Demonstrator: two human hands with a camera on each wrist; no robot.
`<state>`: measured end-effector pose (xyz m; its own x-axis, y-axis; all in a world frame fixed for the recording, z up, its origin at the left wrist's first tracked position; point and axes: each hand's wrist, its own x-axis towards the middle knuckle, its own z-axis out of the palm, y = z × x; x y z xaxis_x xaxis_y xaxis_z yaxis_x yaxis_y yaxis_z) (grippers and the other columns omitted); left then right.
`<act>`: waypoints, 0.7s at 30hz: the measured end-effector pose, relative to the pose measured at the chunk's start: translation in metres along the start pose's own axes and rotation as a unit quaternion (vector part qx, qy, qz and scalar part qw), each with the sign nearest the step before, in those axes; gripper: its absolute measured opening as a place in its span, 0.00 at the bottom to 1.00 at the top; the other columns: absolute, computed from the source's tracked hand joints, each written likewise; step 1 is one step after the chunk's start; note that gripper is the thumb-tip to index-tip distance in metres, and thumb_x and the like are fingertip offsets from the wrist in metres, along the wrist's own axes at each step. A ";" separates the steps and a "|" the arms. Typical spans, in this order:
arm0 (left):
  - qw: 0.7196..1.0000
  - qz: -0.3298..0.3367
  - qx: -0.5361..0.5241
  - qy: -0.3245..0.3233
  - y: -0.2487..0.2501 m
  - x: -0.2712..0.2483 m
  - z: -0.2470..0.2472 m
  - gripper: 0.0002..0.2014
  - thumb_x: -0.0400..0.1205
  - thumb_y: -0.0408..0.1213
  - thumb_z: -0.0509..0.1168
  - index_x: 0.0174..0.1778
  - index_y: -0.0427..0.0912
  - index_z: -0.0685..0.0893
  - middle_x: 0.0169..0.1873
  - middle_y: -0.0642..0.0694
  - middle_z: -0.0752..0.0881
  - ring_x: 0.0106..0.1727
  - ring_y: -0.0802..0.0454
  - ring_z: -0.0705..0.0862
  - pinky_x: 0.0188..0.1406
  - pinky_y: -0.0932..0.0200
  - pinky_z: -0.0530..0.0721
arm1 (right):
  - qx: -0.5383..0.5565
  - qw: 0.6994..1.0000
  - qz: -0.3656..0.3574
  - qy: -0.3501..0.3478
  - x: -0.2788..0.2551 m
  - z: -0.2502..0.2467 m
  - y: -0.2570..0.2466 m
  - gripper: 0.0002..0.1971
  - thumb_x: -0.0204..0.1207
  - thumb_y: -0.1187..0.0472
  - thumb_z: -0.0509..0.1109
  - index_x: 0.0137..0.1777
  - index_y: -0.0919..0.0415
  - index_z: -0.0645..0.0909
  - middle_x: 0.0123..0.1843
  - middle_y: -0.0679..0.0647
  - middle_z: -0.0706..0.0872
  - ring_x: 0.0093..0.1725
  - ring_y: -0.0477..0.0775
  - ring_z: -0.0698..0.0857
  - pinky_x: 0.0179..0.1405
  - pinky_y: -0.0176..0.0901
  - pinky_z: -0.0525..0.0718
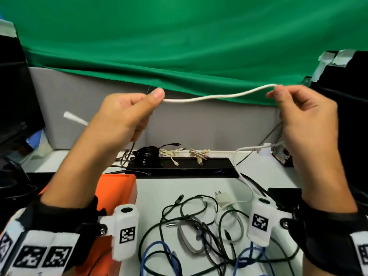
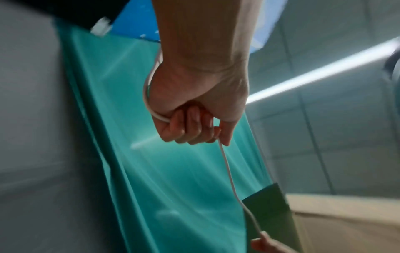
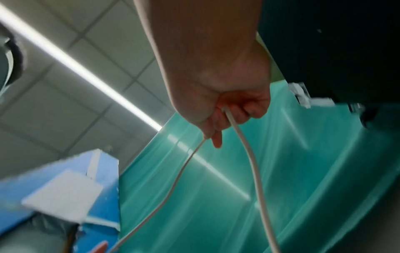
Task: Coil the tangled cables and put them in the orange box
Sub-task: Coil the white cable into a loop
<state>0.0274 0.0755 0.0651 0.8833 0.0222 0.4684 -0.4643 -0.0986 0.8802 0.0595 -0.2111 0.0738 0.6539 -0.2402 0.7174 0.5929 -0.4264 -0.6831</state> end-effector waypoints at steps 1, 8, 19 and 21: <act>0.999 -0.013 0.028 -0.016 0.001 -0.001 0.000 0.26 0.80 0.56 0.67 0.21 0.51 0.66 0.22 0.53 0.59 0.25 0.53 0.53 0.20 0.64 0.53 | -0.051 0.998 0.002 -0.025 0.001 0.000 0.001 0.10 0.85 0.49 0.69 0.48 0.51 0.89 0.31 0.37 0.84 0.32 0.35 0.76 0.37 0.38 0.76; 0.969 -0.119 -0.180 -0.119 0.000 -0.009 0.037 0.23 0.83 0.57 0.59 0.26 0.48 0.68 0.20 0.51 0.58 0.21 0.54 0.49 0.21 0.61 0.47 | -0.153 0.951 -0.131 -0.233 -0.050 0.026 -0.052 0.30 0.85 0.47 0.60 0.86 0.41 0.61 0.81 0.38 0.71 0.82 0.36 0.63 0.89 0.54 0.50; 0.980 -0.109 -0.082 -0.145 -0.007 -0.013 0.052 0.12 0.87 0.46 0.61 0.47 0.42 0.81 0.25 0.51 0.64 0.24 0.54 0.58 0.23 0.60 0.56 | -0.045 0.979 -0.144 -0.135 -0.031 0.028 -0.026 0.06 0.84 0.55 0.72 0.52 0.50 0.91 0.43 0.41 0.92 0.44 0.43 0.89 0.47 0.46 0.86; 0.991 -0.041 0.026 -0.126 -0.011 -0.013 0.056 0.10 0.89 0.43 0.63 0.49 0.40 0.84 0.25 0.48 0.71 0.25 0.52 0.67 0.25 0.56 0.66 | -0.052 0.983 -0.151 -0.095 -0.027 0.024 -0.023 0.06 0.84 0.56 0.71 0.51 0.50 0.91 0.41 0.42 0.91 0.40 0.43 0.87 0.41 0.39 0.83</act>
<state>0.0246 0.0208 0.0449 0.9088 -0.2170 0.3564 -0.3929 -0.1576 0.9060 0.0389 -0.1740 0.0669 0.5373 0.0740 0.8401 0.7291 -0.5415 -0.4186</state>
